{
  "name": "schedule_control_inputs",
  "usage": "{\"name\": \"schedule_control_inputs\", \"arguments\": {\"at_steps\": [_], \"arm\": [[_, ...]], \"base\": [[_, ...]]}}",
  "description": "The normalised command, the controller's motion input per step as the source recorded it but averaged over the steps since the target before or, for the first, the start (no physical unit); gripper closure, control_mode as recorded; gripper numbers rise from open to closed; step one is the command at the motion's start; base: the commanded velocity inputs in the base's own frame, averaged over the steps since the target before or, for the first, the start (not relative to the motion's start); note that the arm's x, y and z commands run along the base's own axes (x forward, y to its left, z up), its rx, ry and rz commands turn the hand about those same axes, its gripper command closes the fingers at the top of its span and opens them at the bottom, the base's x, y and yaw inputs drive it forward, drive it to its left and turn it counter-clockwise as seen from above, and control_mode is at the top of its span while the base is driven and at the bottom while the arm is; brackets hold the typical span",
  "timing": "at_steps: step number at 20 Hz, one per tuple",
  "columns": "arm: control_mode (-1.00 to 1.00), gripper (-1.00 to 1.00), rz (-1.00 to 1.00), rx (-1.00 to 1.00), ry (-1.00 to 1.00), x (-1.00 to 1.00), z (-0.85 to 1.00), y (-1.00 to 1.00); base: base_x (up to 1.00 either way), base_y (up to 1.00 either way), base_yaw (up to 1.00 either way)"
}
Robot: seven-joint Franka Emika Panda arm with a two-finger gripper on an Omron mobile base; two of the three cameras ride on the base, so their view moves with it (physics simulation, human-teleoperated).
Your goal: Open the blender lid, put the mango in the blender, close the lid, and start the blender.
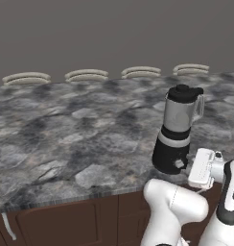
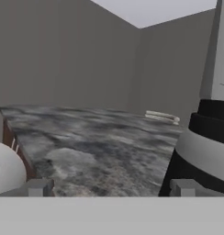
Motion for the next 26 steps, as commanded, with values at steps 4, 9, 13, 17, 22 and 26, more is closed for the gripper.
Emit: {"name": "schedule_control_inputs", "arguments": {"at_steps": [4,9,13,17,22,26], "arm": [[-1.0,-1.0,-0.01,0.01,0.0,0.21,-0.01,0.02],[-1.0,-1.0,0.0,0.02,0.0,0.24,-0.03,0.0],[-1.0,-1.0,0.0,0.02,0.0,0.22,-0.11,-0.09],[-1.0,-1.0,0.0,0.01,0.0,0.22,-0.19,-0.02],[-1.0,-1.0,0.0,0.0,0.01,0.23,-0.3,0.0],[-1.0,-1.0,0.0,0.0,0.03,0.24,-0.3,0.0]], "base": [[0.0,0.0,0.0],[0.0,0.0,0.0],[0.0,0.0,0.0],[0.0,0.0,0.0],[0.0,0.0,0.0],[0.0,0.0,0.0]]}}
